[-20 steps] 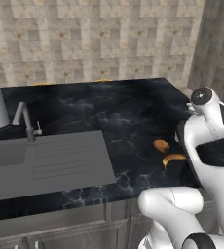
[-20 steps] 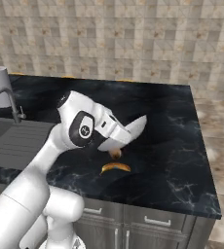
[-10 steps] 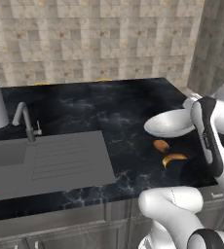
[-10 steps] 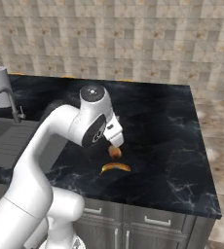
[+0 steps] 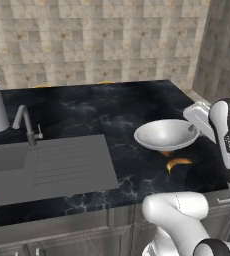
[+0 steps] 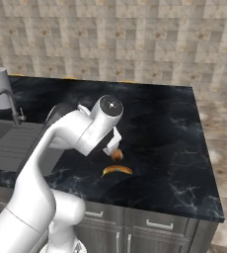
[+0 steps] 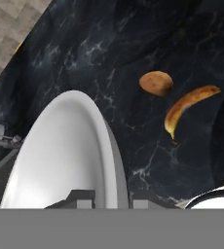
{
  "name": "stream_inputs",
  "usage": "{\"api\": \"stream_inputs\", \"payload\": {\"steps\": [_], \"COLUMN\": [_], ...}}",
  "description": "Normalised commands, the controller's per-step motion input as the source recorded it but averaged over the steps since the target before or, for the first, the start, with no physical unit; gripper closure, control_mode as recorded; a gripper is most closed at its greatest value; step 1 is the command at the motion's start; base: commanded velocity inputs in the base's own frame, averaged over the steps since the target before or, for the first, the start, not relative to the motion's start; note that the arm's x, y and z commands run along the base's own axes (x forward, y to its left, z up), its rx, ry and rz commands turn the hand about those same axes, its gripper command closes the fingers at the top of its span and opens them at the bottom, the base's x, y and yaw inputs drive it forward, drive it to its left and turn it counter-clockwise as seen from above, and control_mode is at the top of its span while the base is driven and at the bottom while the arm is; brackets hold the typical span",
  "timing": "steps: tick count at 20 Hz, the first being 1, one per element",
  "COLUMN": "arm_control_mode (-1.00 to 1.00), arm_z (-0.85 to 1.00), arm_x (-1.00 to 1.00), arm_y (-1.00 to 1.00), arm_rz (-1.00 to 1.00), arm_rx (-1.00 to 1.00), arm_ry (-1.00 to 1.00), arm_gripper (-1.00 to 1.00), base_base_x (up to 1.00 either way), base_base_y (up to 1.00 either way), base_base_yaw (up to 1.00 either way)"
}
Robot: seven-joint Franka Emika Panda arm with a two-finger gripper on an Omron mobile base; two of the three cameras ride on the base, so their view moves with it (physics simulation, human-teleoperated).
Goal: Dump the potato and banana from the bowl so the bowl can be washed. Place the bowl in the sink after clearing the leftovers.
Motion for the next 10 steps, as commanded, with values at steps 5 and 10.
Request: {"api": "stream_inputs", "payload": {"steps": [5,10], "arm_control_mode": [-1.00,-1.00], "arm_z": [-0.10,0.00], "arm_x": [-0.32,0.00], "arm_y": [-0.25,0.00], "arm_rz": [-0.01,0.00], "arm_rx": [0.17,0.00], "arm_ry": [-0.07,0.00], "arm_gripper": [1.00,1.00], "base_base_x": [0.00,0.00], "base_base_y": [0.00,0.00], "base_base_yaw": [0.00,0.00]}}
